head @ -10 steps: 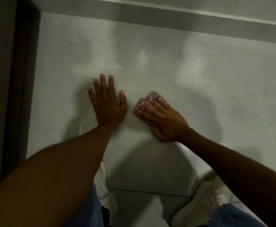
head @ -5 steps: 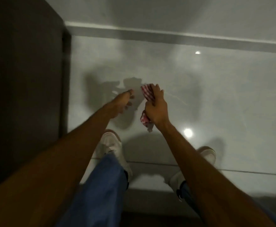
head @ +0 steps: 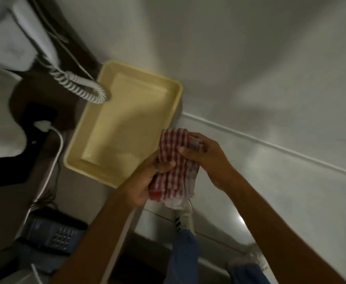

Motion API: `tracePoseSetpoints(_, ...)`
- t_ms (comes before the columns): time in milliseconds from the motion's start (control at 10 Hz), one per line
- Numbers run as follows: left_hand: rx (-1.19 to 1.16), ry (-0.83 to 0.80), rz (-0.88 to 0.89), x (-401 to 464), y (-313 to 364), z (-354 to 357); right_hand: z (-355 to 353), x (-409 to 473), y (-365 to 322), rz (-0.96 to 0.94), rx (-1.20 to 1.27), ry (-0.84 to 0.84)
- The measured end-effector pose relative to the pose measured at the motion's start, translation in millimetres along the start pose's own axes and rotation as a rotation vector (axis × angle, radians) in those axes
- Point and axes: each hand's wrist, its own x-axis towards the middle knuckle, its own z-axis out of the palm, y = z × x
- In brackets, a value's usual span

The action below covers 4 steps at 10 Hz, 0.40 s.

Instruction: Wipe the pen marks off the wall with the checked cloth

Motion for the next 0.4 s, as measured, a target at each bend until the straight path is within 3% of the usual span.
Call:
tracePoseSetpoints(200,0.384,0.398,0.163,60,78,-88,74,130,-53,-0.183,-0.671,0.071)
tracePoseSetpoints(300,0.582,0.502,0.108,88,87,-114,97,159,-58,-0.112,-1.032,0.108)
tracePoseSetpoints(400,0.933,0.591,0.152,69,86,-96,99,140,-67,-0.152,-1.269,0.231)
